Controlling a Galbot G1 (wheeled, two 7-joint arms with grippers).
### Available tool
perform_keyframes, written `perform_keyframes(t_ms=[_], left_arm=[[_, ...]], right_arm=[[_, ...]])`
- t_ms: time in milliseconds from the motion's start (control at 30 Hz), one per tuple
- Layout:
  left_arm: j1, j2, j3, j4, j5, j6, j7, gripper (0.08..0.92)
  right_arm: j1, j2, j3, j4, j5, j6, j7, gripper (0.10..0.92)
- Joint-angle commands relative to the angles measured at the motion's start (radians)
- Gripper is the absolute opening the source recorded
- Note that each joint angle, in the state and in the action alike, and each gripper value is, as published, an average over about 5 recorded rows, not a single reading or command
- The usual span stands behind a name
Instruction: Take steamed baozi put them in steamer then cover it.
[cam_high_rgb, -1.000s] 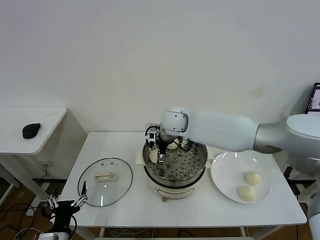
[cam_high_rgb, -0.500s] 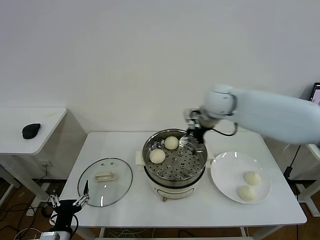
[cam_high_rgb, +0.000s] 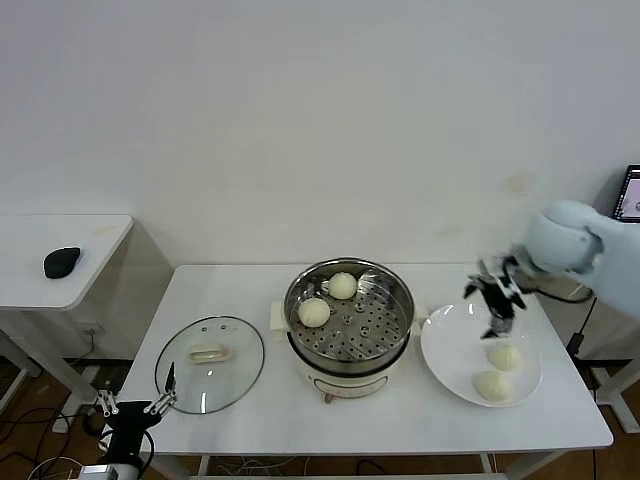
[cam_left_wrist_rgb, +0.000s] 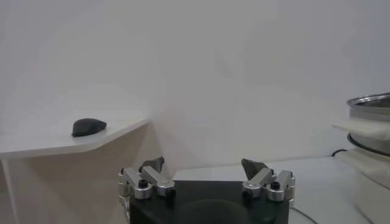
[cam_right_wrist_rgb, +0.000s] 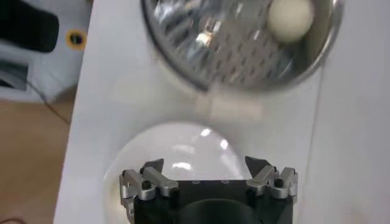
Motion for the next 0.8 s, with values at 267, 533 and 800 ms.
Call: perform_keyframes(t_ms=[267,533,800], left_arm=[[0.003,-0.011,-0.004,-0.004,0.012,0.008,0.001,0.823],[0.007,-0.014,-0.008,-0.006,0.016,0.008,0.001,0.823],[0.009,-0.015,-0.014,0.0,0.017,0.005,0.001,0.823]], right_arm=[[-0.644,-0.138,0.437,-0.032,-0.213,0.076,0.005,0.823],[-0.749,-0.062,0.523,-0.107,-0.24,0.077,0.03,0.823],[-0.759,0.0,0.534,-0.169,-0.239,0.071,0.057,0.823]])
